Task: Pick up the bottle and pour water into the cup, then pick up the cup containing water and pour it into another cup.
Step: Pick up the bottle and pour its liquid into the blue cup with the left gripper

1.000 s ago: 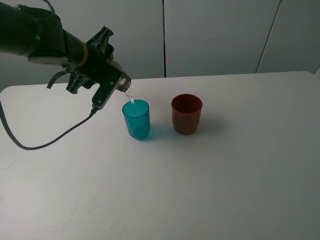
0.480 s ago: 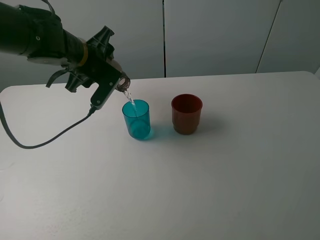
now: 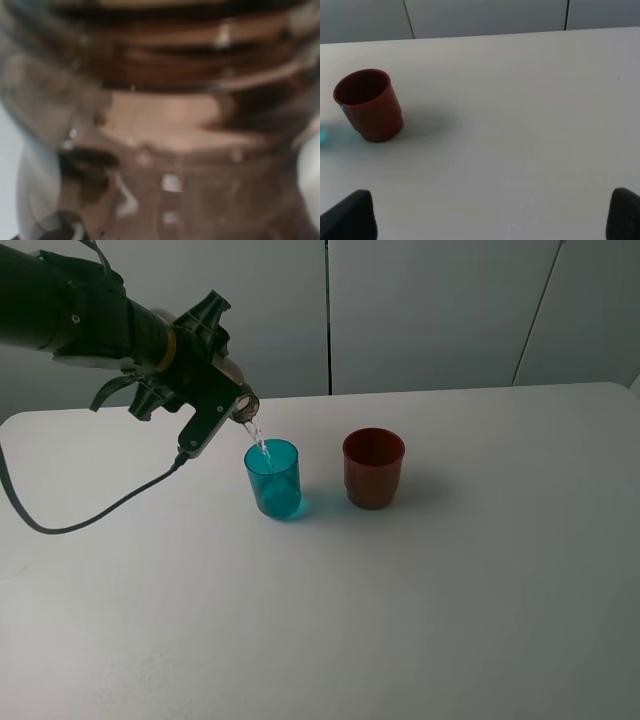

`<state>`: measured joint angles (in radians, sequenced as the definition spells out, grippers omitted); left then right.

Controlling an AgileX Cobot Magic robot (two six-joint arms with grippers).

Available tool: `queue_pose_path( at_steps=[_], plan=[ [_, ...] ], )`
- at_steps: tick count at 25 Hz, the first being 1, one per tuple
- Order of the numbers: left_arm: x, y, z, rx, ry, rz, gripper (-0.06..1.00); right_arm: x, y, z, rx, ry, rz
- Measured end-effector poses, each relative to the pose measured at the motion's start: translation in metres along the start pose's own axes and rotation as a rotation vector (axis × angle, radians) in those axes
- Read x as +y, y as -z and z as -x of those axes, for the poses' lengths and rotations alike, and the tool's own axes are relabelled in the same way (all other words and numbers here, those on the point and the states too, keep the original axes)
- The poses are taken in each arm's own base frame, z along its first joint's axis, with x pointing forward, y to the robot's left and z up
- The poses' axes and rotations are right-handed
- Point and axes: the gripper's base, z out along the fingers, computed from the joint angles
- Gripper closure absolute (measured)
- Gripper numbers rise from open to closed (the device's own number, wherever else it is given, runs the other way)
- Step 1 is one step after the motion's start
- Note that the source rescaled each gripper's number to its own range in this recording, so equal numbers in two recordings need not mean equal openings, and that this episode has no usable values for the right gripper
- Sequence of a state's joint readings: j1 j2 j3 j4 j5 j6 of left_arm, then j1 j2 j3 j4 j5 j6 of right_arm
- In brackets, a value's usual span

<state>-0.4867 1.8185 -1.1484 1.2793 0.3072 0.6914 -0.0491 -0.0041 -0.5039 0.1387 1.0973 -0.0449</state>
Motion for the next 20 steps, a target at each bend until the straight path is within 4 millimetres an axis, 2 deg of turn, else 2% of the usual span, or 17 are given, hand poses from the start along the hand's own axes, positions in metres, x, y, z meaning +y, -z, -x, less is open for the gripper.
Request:
queue_pose_path(
  at_steps=[20],
  plan=[
    [0.0012, 0.0, -0.001, 0.011, -0.051, 0.013, 0.94, 0.0, 0.0, 0.0, 0.0, 0.0, 0.0]
  ],
)
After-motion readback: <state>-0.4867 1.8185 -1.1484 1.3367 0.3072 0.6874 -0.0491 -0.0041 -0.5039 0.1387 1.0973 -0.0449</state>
